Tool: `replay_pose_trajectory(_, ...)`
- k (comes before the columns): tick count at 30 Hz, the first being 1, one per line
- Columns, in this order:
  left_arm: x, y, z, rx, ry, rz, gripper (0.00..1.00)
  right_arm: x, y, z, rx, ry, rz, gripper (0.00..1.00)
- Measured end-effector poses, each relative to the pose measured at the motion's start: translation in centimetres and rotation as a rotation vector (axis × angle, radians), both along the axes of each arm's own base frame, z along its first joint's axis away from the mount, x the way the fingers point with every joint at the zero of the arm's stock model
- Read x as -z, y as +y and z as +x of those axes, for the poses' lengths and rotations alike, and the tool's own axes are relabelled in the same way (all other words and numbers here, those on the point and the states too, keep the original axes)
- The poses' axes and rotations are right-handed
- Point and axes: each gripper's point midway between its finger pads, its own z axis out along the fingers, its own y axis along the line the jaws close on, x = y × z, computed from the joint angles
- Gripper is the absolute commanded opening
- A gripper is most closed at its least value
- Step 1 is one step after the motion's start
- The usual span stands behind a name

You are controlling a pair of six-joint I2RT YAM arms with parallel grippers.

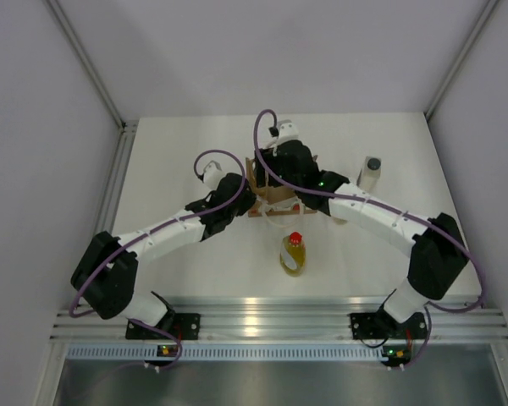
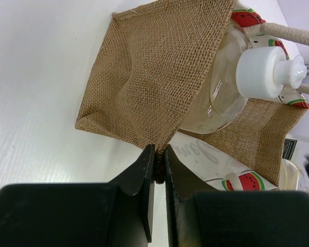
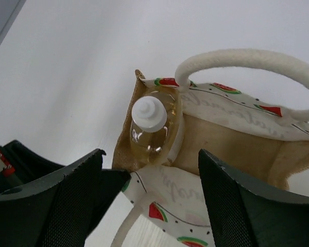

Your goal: Take the personal care products out of the canvas bag

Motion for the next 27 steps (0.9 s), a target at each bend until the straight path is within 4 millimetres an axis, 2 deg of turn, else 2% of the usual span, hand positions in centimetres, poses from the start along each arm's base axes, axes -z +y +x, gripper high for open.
replay_pose_trajectory(9, -0.1, 0.3, -0.2, -0.004, -0.003, -0.001, 0.0, 2.2, 2.8, 3.5, 0.058, 0.014, -0.049, 0.72)
replay_pose_trajectory(12, -0.1, 0.5, -0.4, -0.007, -0.004, -0.005, 0.0, 3.7, 3.5, 4.4, 0.068, 0.03, -0.076, 0.7)
replay_pose_trajectory(17, -0.1, 0.8, -0.6, -0.011, -0.003, -0.008, 0.0, 6.4, 3.4, 4.8, 0.092, 0.064, -0.122, 0.65)
replay_pose_trajectory(27, -0.1, 1.0, -0.6, -0.013, -0.002, -0.01, 0.0, 6.5, 3.4, 4.8, 0.101, 0.062, -0.125, 0.65)
